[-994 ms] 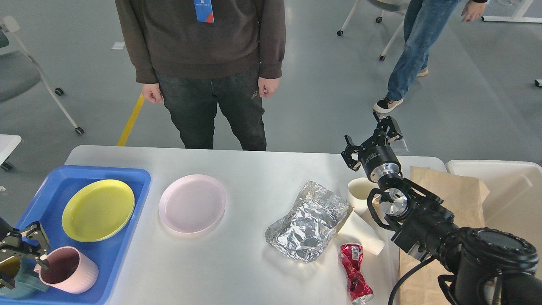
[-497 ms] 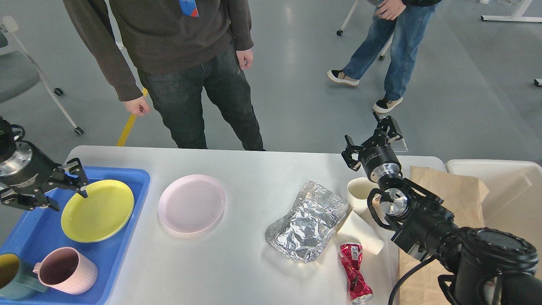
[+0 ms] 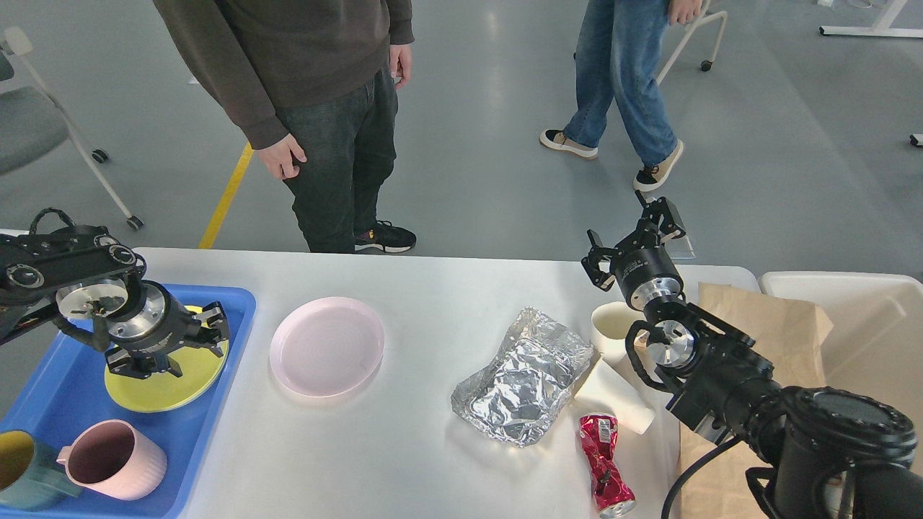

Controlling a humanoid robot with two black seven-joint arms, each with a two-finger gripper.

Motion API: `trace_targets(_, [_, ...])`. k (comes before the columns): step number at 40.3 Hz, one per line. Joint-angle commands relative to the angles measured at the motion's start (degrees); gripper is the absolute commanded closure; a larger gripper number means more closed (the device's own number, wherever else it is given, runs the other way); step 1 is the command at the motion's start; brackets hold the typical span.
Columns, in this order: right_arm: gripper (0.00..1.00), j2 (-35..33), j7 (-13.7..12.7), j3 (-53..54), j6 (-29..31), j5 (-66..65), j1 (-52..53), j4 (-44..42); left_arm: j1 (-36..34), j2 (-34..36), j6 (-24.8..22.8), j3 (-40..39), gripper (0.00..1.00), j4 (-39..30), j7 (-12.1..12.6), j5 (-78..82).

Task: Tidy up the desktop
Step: 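Raise the left gripper and move it toward the pink plate, then grasp the rim of the pink plate with the left gripper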

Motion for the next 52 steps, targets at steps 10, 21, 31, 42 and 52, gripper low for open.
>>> trace_targets(10, [0.0,0.0,0.0,0.0,0.0,0.0,0.0,0.04,3.59,-3.93,6.26,-5.41,0.43,2.41,-1.59,0.83])
trace_targets(21, [0.0,0.0,0.0,0.0,0.0,0.0,0.0,0.04,5.7,-7.97,19.7,-4.36,0.43,3.47,-7.04,11.27])
trace_targets(31, [0.0,0.0,0.0,0.0,0.0,0.0,0.0,0.04,5.88,-9.55,18.49,-1.9,0.43,1.45,-6.69,10.41])
trace_targets(42, [0.0,0.0,0.0,0.0,0.0,0.0,0.0,0.04,5.7,-10.52,14.0,-2.42,0.42,2.06,-5.81,0.91])
trace_targets(52, [0.0,0.0,0.0,0.0,0.0,0.0,0.0,0.04,6.14,-9.29,12.33,-3.74,0.41,5.22,-4.76,0.91])
